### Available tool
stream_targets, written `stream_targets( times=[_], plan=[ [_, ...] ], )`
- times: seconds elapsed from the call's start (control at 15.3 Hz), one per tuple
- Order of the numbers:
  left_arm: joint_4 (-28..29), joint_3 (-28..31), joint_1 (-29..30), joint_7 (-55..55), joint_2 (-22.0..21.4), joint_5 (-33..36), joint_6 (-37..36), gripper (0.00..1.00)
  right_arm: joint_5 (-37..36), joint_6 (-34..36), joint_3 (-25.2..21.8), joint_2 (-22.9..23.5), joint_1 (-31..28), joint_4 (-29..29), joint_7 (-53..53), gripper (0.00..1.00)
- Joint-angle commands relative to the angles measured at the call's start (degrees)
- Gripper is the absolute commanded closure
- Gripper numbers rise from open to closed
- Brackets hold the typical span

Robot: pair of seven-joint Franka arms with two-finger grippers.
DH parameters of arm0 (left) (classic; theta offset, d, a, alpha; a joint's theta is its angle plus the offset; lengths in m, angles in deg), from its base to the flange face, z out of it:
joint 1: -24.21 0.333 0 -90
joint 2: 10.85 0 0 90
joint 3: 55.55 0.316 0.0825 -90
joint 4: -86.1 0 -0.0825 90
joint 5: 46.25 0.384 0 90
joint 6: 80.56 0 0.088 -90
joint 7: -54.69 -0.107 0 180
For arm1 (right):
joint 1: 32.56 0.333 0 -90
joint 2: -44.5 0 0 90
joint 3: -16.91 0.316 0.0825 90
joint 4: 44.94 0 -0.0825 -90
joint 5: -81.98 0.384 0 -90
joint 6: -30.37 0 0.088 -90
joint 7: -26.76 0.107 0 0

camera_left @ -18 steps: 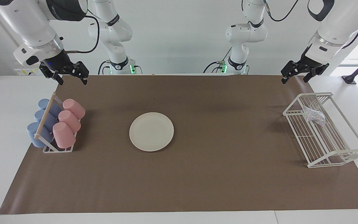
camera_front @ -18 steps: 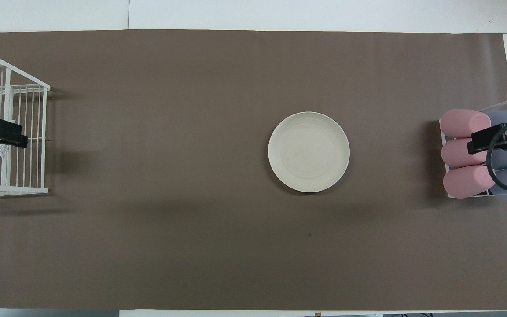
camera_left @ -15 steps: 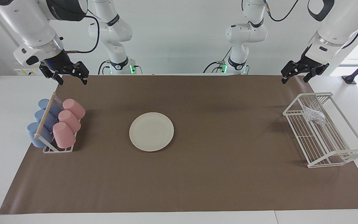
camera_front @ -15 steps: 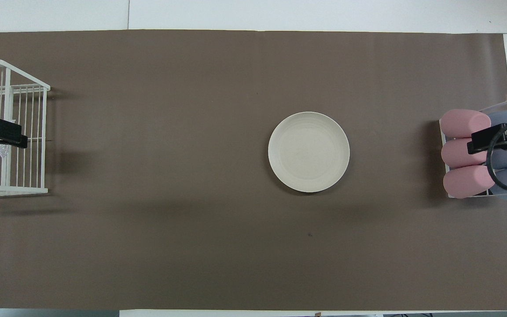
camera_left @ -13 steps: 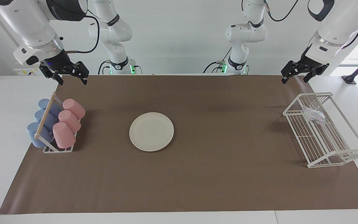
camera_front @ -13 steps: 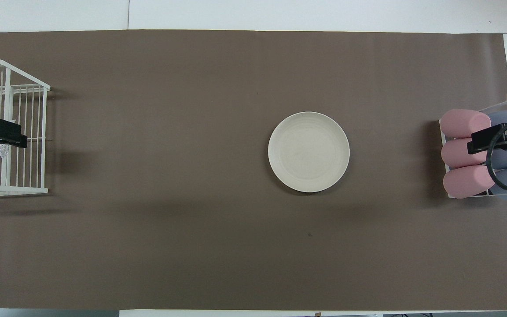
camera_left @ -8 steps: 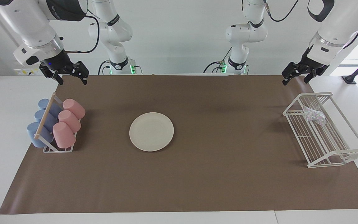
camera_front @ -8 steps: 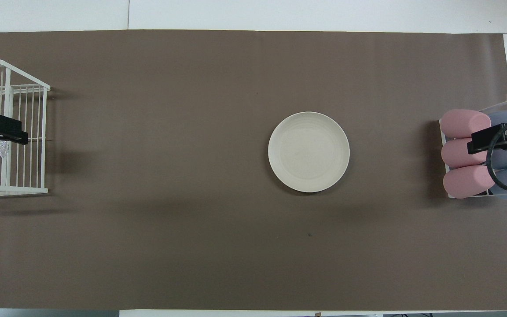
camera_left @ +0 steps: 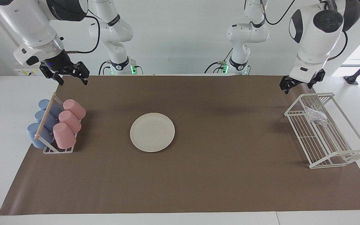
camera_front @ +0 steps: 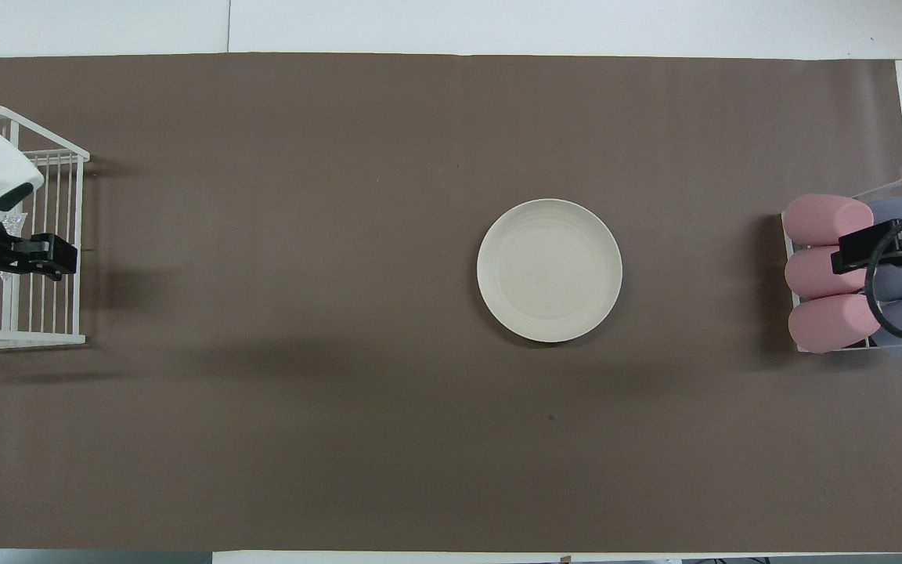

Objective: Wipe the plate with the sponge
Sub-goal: 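Grasp the wrapped sponge in the basket with the left gripper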

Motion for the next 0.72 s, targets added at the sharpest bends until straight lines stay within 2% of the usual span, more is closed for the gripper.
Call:
stream_targets(
  times=[0.0,0.33,0.52,0.66],
  plan=[
    [2.6,0.42,-3.24,8.04,4.7,9.96,3.26,0.0,-0.73,1.05,0.16,-0.21,0.08,0.25,2.18,0.0],
    [2.42,0.5,-3.17,8.95,11.91,23.69,5.54,0.0,-0.65,1.05,0.25,-0.21,0.0,0.25,2.79,0.0],
    [2.07,0.5,-2.73,8.6,14.65,28.01,6.68,0.0,-0.03,4.37,0.16,-0.21,-0.09,0.77,9.8,0.0],
    [1.98,0.59,-2.02,8.6,15.8,28.29,7.48,0.0,-0.03,5.61,0.07,-0.38,0.0,0.78,14.03,0.0]
  ],
)
